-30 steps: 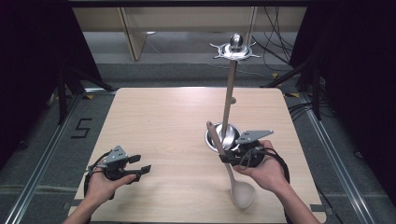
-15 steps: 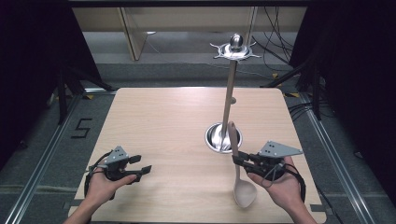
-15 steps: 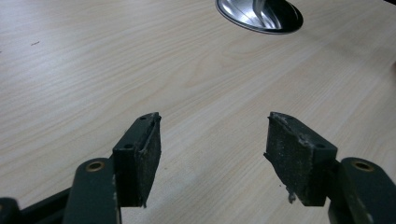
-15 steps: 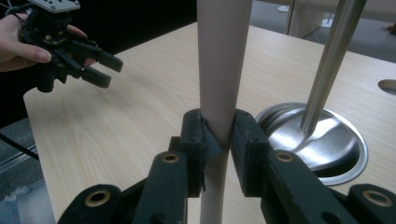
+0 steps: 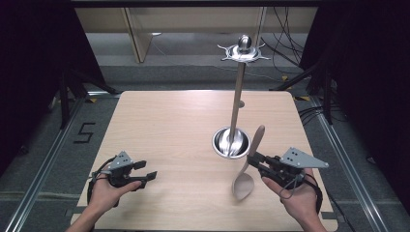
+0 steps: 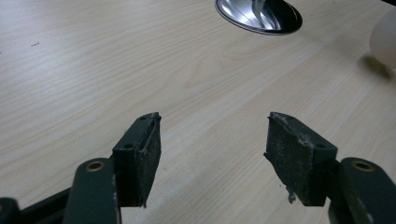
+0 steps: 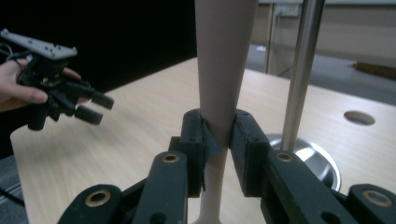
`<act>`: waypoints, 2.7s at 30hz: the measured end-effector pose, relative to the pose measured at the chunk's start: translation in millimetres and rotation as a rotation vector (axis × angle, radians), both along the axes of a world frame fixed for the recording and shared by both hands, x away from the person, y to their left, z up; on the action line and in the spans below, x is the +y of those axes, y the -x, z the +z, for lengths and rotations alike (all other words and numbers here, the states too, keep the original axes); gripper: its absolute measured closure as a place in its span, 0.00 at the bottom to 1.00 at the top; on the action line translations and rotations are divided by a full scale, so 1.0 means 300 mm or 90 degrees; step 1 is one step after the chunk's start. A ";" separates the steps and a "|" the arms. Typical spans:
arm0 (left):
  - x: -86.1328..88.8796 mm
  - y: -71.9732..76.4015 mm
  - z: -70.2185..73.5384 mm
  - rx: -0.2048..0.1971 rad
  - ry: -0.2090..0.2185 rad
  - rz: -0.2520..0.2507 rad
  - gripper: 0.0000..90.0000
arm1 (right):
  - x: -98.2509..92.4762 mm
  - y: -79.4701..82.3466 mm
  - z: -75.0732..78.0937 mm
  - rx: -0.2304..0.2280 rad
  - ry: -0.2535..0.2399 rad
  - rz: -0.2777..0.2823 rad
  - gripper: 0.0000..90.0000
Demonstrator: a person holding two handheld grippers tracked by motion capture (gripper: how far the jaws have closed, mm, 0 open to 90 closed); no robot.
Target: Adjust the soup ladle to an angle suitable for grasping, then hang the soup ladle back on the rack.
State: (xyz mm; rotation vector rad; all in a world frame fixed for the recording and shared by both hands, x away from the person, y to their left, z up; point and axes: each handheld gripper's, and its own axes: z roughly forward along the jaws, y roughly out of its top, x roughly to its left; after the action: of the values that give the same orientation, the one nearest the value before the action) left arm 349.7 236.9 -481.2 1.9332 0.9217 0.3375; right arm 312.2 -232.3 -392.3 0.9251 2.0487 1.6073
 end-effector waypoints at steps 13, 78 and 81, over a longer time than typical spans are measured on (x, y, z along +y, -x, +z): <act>0.004 0.001 0.005 -0.008 0.004 0.006 0.39 | -0.011 -0.041 0.082 -0.046 -0.019 -0.033 0.85; 0.016 0.035 0.038 -0.073 0.002 0.023 0.39 | -0.104 -0.158 0.158 -0.010 0.002 -0.040 0.84; 0.017 0.029 0.034 -0.071 0.008 0.018 0.39 | -0.114 -0.172 0.156 -0.014 0.022 -0.014 0.84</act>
State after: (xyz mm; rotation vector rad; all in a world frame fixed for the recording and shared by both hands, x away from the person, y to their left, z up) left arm 341.1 241.9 -470.9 1.8719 0.8771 0.4516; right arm 363.9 -266.6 -345.5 0.9106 2.0371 1.5588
